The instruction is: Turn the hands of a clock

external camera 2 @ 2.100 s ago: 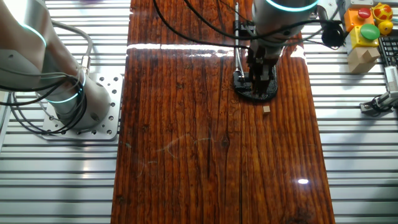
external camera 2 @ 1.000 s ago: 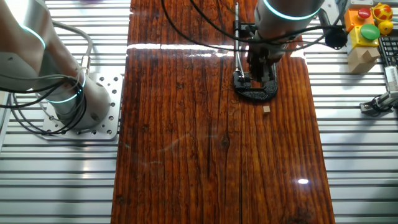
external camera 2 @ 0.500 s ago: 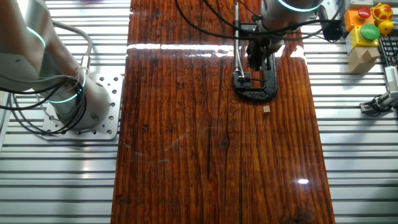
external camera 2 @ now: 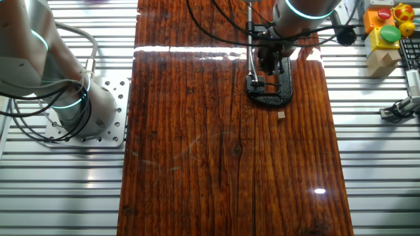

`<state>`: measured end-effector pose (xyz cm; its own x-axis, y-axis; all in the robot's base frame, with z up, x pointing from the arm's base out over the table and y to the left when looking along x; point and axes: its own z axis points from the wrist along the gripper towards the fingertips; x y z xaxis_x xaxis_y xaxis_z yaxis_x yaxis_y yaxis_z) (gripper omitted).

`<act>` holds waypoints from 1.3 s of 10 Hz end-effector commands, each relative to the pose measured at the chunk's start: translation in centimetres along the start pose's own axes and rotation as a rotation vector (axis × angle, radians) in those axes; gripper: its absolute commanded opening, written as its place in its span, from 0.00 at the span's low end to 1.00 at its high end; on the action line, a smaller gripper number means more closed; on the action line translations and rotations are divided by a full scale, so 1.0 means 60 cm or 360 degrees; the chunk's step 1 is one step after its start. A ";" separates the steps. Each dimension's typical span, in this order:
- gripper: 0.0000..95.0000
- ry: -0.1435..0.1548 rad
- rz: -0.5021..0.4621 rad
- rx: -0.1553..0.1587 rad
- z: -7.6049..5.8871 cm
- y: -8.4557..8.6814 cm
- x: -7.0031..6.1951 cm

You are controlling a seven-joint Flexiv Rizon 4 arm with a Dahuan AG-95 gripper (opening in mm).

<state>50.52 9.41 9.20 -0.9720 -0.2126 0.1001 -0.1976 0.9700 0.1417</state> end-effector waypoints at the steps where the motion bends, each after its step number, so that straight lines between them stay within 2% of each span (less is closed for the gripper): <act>1: 0.00 0.0001 0.0012 0.0009 -0.002 -0.001 0.003; 5: 0.00 0.0021 -0.0042 0.0001 -0.005 -0.002 0.003; 8: 0.00 0.0129 -0.0141 -0.0045 -0.005 -0.002 0.003; 9: 0.00 0.0140 -0.0154 -0.0047 -0.005 -0.002 0.003; 11: 0.00 0.0140 -0.0146 -0.0038 -0.005 -0.002 0.003; 13: 0.00 0.0121 -0.0037 -0.0026 -0.005 -0.002 0.003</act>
<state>50.39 9.22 9.54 -0.9398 -0.2889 0.1825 -0.2594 0.9508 0.1694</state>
